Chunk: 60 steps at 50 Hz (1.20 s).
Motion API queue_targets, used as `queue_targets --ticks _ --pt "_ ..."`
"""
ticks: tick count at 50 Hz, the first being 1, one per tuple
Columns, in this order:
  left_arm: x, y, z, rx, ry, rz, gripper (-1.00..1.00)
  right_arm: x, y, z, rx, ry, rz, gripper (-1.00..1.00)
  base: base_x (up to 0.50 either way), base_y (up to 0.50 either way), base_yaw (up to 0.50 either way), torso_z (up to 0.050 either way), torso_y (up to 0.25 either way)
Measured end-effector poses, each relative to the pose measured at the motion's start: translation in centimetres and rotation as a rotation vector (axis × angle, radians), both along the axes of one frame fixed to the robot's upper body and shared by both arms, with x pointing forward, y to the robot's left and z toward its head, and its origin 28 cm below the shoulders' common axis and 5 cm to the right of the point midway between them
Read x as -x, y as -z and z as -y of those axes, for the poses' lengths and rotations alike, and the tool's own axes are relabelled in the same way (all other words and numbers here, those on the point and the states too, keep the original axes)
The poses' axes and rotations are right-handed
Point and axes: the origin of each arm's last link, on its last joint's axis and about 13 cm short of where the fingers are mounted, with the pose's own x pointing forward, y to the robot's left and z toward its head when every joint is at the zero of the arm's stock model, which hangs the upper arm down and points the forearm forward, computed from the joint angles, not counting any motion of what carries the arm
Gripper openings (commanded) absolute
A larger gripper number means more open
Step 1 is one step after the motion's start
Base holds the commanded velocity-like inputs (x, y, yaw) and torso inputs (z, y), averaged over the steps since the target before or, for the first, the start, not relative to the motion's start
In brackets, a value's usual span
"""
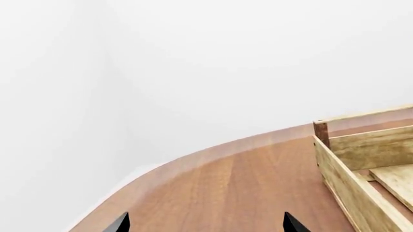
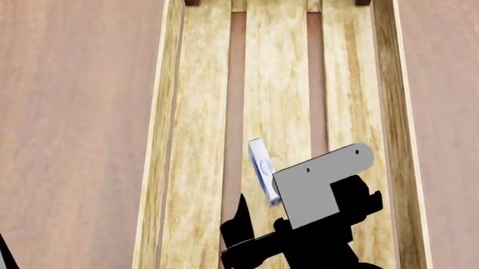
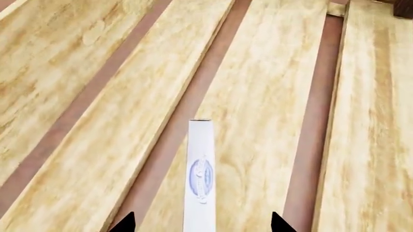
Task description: Pick up the cream cheese and put it in the tray.
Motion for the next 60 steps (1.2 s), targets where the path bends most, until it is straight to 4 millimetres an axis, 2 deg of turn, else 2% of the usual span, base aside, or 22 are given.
queue_targets --ticks 18,31,45,60 --pt "0.0 0.0 -0.1 -0.003 -0.004 -0.001 1.00 2.6 -2.9 0.6 0.006 0.006 0.097 1.00 0.00 0.00 0.00 0.000 0.000" --pt "0.0 -0.1 -0.1 -0.001 -0.007 0.001 1.00 4.6 -4.4 2.1 -0.031 0.054 0.185 1.00 0.00 0.00 0.00 0.000 0.000" --pt "0.0 -0.2 -0.4 0.008 -0.019 0.003 1.00 6.7 -5.1 4.2 -0.085 0.151 0.265 1.00 0.00 0.00 0.00 0.000 0.000" --pt "0.0 -0.3 -0.6 0.013 -0.033 0.007 1.00 8.4 -4.7 6.5 -0.144 0.279 0.346 1.00 0.00 0.00 0.00 0.000 0.000"
